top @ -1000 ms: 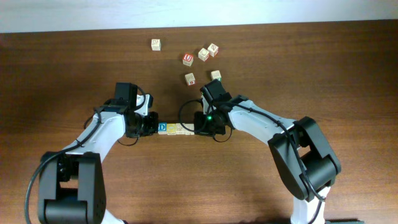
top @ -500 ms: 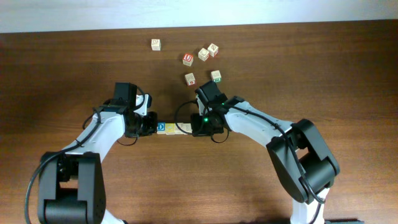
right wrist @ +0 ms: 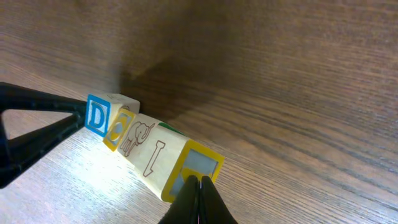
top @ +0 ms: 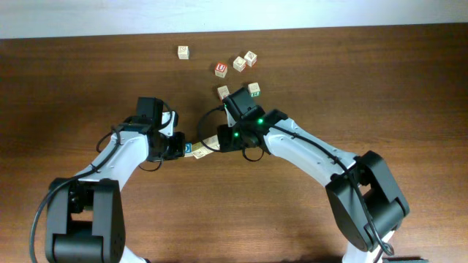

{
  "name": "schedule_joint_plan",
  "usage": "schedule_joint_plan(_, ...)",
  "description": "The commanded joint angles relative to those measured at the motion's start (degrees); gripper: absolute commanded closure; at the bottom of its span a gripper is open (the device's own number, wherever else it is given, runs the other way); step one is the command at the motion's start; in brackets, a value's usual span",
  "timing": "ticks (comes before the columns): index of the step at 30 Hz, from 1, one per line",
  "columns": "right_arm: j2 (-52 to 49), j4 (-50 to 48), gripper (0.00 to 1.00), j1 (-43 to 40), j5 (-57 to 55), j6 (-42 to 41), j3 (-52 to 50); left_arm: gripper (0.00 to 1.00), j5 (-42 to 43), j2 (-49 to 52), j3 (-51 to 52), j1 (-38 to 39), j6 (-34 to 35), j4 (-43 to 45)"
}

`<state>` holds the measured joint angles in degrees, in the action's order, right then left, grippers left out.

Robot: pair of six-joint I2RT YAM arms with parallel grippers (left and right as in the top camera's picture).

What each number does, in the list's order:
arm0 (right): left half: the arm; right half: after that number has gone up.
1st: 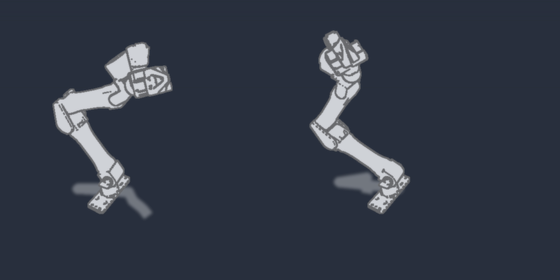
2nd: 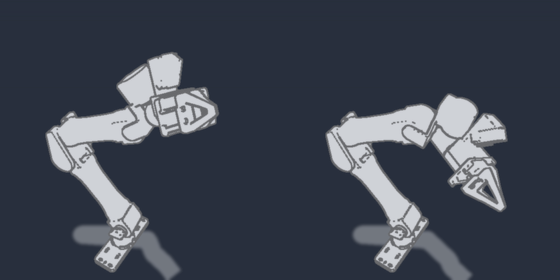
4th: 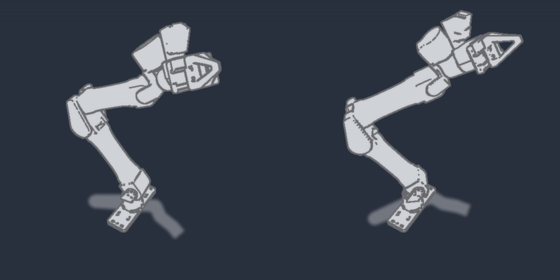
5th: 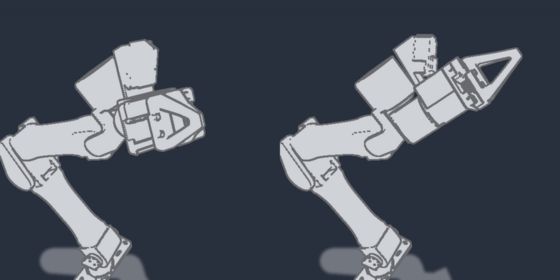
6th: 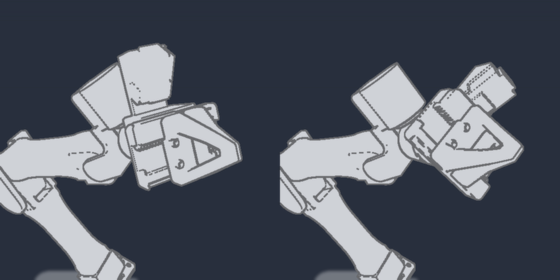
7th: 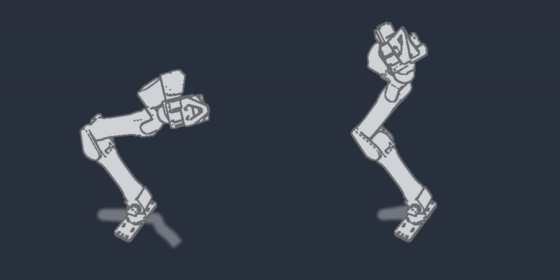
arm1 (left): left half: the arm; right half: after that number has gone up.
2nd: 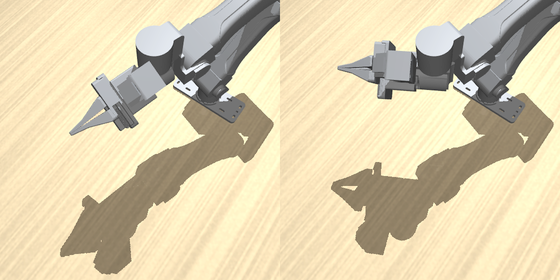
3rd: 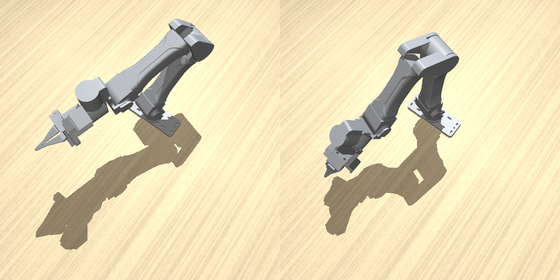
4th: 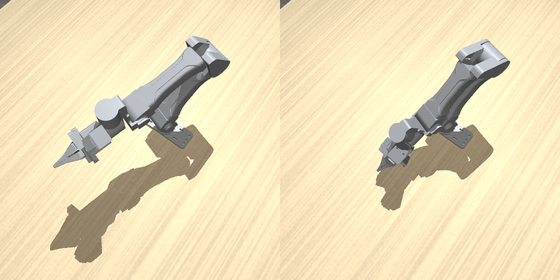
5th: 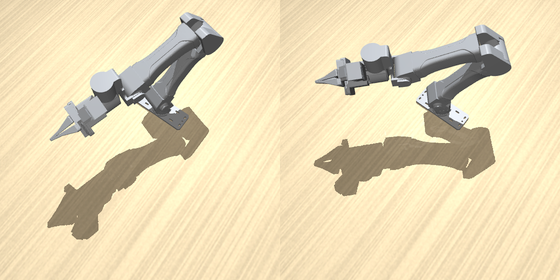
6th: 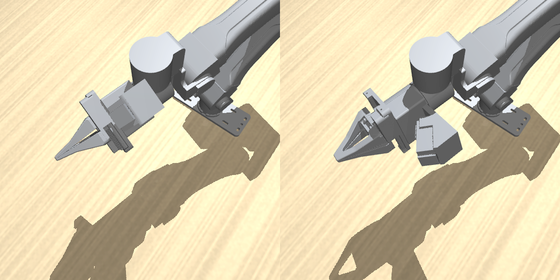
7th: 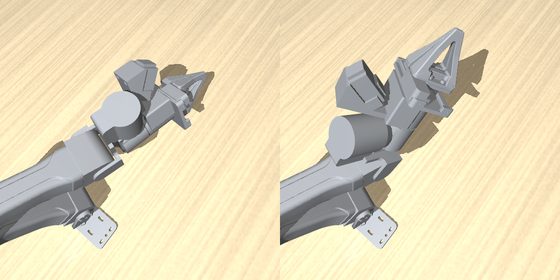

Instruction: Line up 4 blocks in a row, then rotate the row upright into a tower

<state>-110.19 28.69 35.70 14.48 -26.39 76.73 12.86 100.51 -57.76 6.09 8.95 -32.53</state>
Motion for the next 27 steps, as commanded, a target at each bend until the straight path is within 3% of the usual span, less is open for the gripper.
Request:
schedule_joint_plan(1, 1.31, -1.07, 0.96, 3.08, 3.93, 0.7, 1.73, 1.0, 6.23, 0.63, -0.85, 2.12, -0.92, 0.15)
schedule_joint_plan(27, -3.58, 4.9, 0.96, 2.91, 3.19, -8.22, -1.09, 1.0, 6.78, 0.63, -0.85, 2.12, -0.92, -3.85)
